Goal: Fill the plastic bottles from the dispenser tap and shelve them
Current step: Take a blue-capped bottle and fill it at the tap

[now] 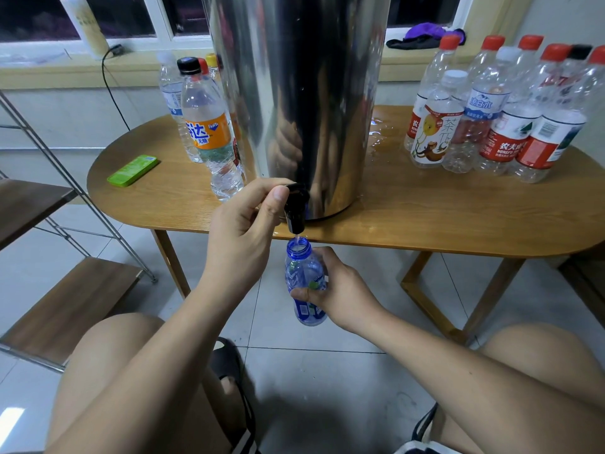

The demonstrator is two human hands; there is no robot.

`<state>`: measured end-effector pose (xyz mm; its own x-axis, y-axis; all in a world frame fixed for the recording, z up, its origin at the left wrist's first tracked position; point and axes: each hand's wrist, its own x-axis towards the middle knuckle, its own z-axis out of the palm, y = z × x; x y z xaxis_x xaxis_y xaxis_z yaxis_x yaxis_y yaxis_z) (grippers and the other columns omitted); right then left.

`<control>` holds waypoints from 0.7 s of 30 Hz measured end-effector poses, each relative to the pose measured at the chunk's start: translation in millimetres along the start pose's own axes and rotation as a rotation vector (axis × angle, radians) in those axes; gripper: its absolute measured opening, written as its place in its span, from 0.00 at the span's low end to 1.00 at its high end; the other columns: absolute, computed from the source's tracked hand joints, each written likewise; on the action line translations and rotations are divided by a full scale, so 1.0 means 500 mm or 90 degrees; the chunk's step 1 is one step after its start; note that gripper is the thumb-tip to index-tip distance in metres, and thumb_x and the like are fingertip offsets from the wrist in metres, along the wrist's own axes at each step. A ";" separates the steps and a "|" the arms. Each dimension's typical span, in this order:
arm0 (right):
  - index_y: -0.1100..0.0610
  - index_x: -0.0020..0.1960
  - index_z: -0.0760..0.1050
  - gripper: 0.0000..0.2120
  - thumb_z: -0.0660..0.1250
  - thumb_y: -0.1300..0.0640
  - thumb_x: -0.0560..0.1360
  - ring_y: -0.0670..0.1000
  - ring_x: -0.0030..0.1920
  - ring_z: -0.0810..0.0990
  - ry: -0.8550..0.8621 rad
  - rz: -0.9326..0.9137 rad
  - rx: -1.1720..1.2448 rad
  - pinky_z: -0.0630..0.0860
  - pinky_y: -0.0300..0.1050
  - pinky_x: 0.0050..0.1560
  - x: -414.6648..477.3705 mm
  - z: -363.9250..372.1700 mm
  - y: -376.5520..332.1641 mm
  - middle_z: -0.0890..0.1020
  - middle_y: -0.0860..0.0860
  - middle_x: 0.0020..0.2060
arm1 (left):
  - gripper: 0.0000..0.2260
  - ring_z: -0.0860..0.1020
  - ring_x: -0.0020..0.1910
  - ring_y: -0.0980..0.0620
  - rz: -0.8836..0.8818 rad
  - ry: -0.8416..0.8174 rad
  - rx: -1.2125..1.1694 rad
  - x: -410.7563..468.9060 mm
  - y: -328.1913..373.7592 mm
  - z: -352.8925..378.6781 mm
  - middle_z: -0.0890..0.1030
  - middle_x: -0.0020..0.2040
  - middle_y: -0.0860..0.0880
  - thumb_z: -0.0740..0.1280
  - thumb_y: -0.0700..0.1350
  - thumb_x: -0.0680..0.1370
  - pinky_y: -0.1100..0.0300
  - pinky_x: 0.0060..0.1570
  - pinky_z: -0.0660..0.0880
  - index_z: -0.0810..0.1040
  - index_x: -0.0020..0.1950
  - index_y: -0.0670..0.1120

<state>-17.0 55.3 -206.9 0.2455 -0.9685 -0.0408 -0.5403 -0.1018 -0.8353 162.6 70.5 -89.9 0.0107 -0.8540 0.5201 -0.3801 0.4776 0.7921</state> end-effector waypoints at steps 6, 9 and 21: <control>0.47 0.75 0.66 0.35 0.81 0.45 0.75 0.46 0.62 0.80 -0.003 -0.004 -0.001 0.77 0.40 0.57 -0.001 0.002 0.002 0.81 0.44 0.69 | 0.11 0.83 0.49 0.56 -0.007 0.004 0.002 0.000 -0.006 0.000 0.86 0.50 0.56 0.63 0.46 0.90 0.64 0.47 0.78 0.85 0.62 0.49; 0.47 0.75 0.66 0.35 0.81 0.44 0.75 0.48 0.64 0.81 -0.002 -0.002 -0.005 0.77 0.41 0.58 0.000 0.004 0.003 0.81 0.44 0.69 | 0.10 0.82 0.48 0.57 -0.004 0.005 0.000 0.000 -0.004 -0.001 0.86 0.49 0.57 0.63 0.46 0.90 0.65 0.47 0.77 0.85 0.61 0.49; 0.46 0.76 0.65 0.36 0.81 0.43 0.75 0.48 0.66 0.81 -0.001 0.003 -0.023 0.80 0.44 0.61 0.003 0.006 0.010 0.80 0.44 0.71 | 0.11 0.82 0.47 0.54 -0.017 0.002 0.002 -0.002 -0.006 -0.003 0.86 0.49 0.53 0.63 0.47 0.89 0.59 0.47 0.80 0.85 0.62 0.49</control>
<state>-16.7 53.9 -212.9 0.2435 -0.9688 -0.0457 -0.5703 -0.1049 -0.8147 165.0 70.3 -92.5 0.0243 -0.8657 0.5000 -0.3832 0.4538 0.8045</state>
